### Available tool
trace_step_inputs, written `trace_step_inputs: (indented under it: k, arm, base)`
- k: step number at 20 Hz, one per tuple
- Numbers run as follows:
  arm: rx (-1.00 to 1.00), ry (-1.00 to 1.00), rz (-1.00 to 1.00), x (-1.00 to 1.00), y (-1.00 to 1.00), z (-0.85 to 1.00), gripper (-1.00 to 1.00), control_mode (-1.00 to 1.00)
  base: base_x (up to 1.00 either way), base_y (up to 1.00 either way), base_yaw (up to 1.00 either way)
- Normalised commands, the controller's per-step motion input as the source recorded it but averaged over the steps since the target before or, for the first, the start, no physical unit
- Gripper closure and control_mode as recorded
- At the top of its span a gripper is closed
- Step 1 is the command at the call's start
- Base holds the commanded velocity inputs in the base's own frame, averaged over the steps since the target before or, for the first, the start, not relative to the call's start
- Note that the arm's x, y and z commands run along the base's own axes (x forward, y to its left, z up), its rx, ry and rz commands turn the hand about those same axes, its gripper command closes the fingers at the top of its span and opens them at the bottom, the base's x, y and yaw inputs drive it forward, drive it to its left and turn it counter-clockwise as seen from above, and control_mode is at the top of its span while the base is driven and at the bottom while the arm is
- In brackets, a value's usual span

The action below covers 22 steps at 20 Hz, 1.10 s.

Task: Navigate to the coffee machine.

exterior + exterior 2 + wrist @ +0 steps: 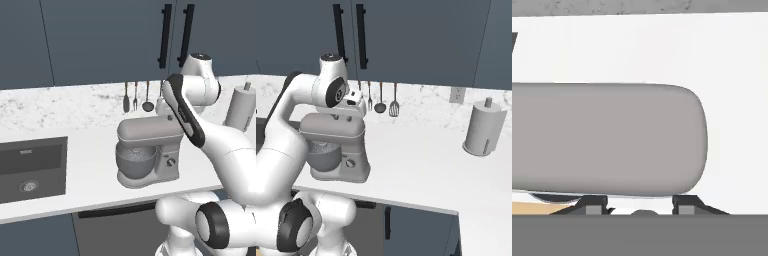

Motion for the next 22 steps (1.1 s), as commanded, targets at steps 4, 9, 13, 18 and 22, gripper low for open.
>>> trace_step_inputs:
  k: [4, 9, 13, 18, 22]
  arm:
    - [0.00, 0.00, 0.00, -0.31, -0.01, -0.01, -1.00, -1.00]
    - [0.00, -0.02, 0.00, -0.92, 0.00, -0.31, -1.00, -1.00]
    - [0.00, -0.03, 0.00, -0.84, 0.00, -0.40, -1.00, -1.00]
    - [0.00, 0.00, 0.02, -0.20, 0.02, -0.20, -1.00, 1.00]
    - [0.00, 0.00, 0.00, 0.00, 0.00, 0.00, -1.00, 1.00]
  base:
    - [0.00, 0.00, 0.00]
    - [0.00, 0.00, 0.00]
    - [0.00, 0.00, 0.00]
    - [-0.18, 0.12, 0.13]
    - [-0.17, 0.39, 0.49]
